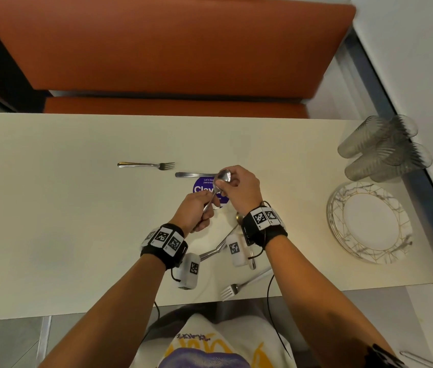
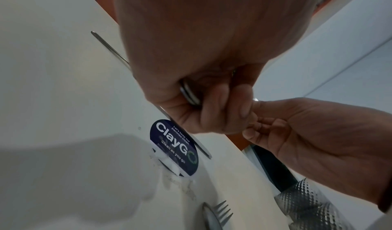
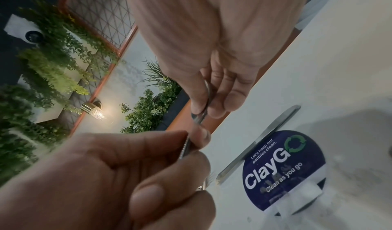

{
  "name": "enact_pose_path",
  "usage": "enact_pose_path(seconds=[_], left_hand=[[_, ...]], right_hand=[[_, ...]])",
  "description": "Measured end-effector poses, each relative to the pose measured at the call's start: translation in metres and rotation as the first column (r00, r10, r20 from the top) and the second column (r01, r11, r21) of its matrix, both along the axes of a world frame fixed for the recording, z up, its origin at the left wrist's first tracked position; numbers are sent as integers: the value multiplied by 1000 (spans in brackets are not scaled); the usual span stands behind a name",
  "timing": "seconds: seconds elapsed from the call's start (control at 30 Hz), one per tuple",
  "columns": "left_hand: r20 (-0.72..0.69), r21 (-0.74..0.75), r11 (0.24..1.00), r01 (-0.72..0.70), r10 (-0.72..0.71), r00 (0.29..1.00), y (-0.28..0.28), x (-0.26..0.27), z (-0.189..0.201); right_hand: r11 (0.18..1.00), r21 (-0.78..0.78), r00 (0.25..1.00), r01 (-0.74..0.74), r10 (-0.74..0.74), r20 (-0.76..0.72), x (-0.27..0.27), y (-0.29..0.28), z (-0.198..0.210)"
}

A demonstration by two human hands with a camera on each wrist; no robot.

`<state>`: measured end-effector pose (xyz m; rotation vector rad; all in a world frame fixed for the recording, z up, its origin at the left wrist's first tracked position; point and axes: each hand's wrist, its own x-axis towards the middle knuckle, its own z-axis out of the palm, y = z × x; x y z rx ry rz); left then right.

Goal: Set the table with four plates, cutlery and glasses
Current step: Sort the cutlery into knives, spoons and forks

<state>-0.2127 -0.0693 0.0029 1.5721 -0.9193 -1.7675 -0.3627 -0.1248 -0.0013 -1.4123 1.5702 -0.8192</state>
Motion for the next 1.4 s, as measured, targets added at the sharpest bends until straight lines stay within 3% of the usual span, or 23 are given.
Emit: enact_pose_path(seconds=[0.13, 0.27, 0.43, 0.63, 0.73, 0.87, 1.13, 1.4], left_hand=[[73, -14, 999, 31, -30, 997, 1, -5, -4], [112, 5, 999, -42, 41, 993, 1, -16, -11], [207, 33, 999, -40, 33, 978, 8, -20, -28], [289, 78, 997, -21, -2, 957, 19, -22, -45], [306, 103, 994, -27, -6, 952, 21, -22, -48], [309, 106, 993, -46, 11, 951, 20, -22, -47], [303, 94, 994, -52, 22, 953, 17, -16, -46], [252, 0, 996, -87, 85, 964, 9, -3, -43]], right_hand=[[999, 32, 1000, -20, 20, 8, -8, -5, -1], [998, 34, 999, -43, 43, 9, -22, -8, 5], [997, 74, 989, 28, -17, -148, -59, -2, -18], [953, 283, 877, -106, 224, -424, -72, 23, -51], [915, 380, 807, -136, 325, -493, -64, 32, -56], [905, 405, 767, -128, 349, -538, -56, 38, -61], [921, 385, 813, -59, 268, -516, -53, 36, -57], [983, 156, 970, 97, -58, -235, -47, 3, -9]])
